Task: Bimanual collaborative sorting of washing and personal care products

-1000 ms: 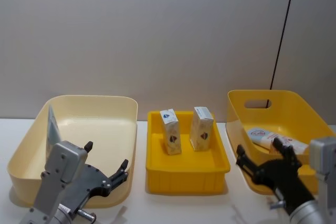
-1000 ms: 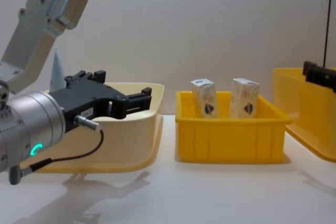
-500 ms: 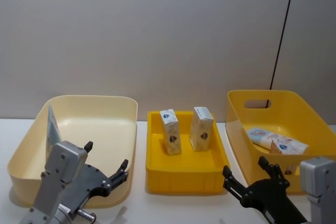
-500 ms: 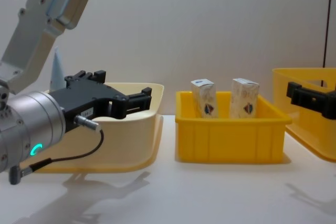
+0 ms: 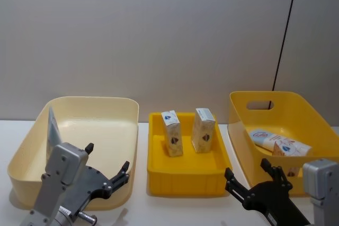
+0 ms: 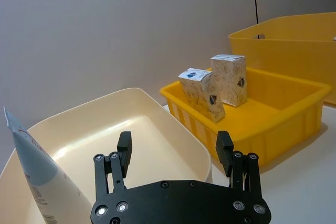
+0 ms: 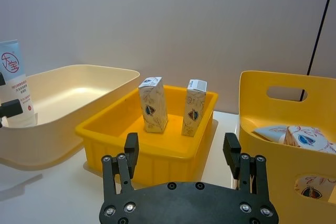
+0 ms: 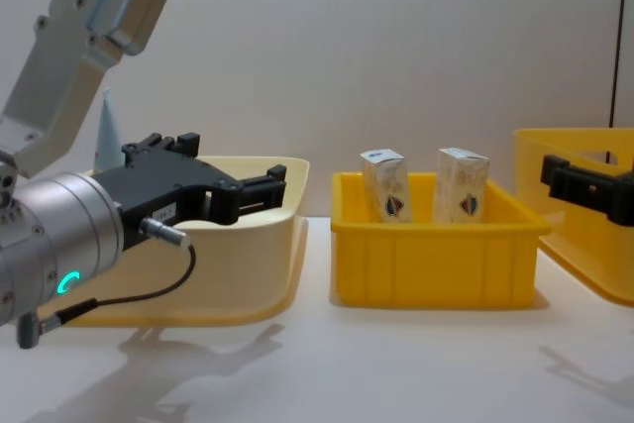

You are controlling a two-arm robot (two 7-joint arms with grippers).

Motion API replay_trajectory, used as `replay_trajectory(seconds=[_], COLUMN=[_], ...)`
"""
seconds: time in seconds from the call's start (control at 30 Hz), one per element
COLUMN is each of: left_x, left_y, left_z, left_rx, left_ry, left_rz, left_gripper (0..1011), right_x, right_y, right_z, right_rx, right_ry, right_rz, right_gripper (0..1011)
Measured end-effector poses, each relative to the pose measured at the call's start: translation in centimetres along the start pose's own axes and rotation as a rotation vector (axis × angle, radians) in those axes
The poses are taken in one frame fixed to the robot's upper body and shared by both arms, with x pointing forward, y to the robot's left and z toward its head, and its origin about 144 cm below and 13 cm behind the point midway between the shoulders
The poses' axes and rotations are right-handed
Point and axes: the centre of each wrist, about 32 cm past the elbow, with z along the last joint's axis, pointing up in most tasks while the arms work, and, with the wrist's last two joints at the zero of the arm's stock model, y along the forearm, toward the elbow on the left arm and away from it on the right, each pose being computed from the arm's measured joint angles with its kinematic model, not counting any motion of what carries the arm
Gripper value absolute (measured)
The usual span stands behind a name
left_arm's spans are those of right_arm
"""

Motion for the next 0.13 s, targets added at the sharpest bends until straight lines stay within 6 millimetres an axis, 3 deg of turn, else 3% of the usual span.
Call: replay_trajectory(seconds=[0.13], left_x=[0.00], left_y=[0.00], left_z=[0.00], left_rx=[0.000], left_ry=[0.000], left_rz=[0.000], left_gripper=[1000], right_x=[0.00], right_y=[0.00], right_z=[0.00], right_rx=[0.000], right_ry=[0.000], right_rz=[0.000], right_gripper=[1001])
